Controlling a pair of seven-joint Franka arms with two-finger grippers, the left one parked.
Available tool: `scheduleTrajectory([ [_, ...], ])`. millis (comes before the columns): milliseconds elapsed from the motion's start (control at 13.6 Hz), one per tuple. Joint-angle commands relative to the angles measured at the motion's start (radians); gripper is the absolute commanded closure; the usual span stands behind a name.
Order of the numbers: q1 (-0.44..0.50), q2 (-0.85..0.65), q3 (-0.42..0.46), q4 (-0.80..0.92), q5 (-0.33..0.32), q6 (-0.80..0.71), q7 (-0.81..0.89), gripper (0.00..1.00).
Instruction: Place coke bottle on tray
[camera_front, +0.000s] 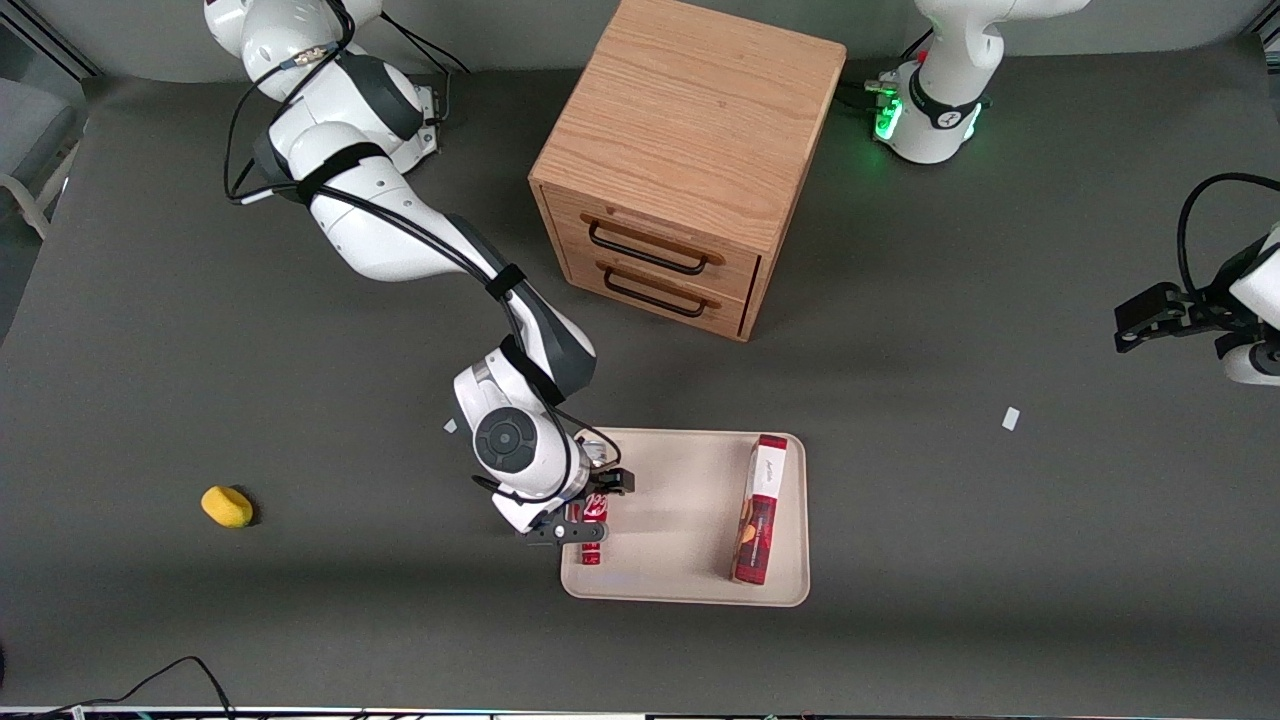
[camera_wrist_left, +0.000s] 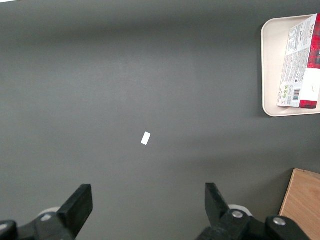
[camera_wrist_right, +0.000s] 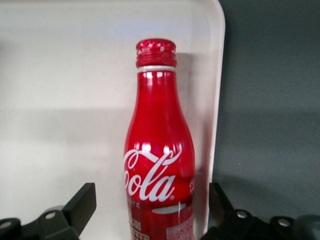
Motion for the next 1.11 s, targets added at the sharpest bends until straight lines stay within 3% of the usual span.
scheduleTrajectory([
  [0,-0.008,-0.057,-0.005,0.004,-0.003,-0.014,0.013,0.00],
  [221,-0.104,-0.232,0.009,-0.127,0.003,-0.051,-0.003,0.00],
  [442,-0.178,-0.390,0.009,-0.180,0.001,-0.218,-0.018,0.00],
  [663,-0.245,-0.500,-0.038,-0.195,-0.011,-0.393,-0.272,0.00],
  [884,-0.301,-0.676,-0.130,-0.398,0.004,-0.384,-0.491,0.00],
  [1032,-0.359,-0.866,-0.138,-0.659,0.091,-0.265,-0.489,0.00],
])
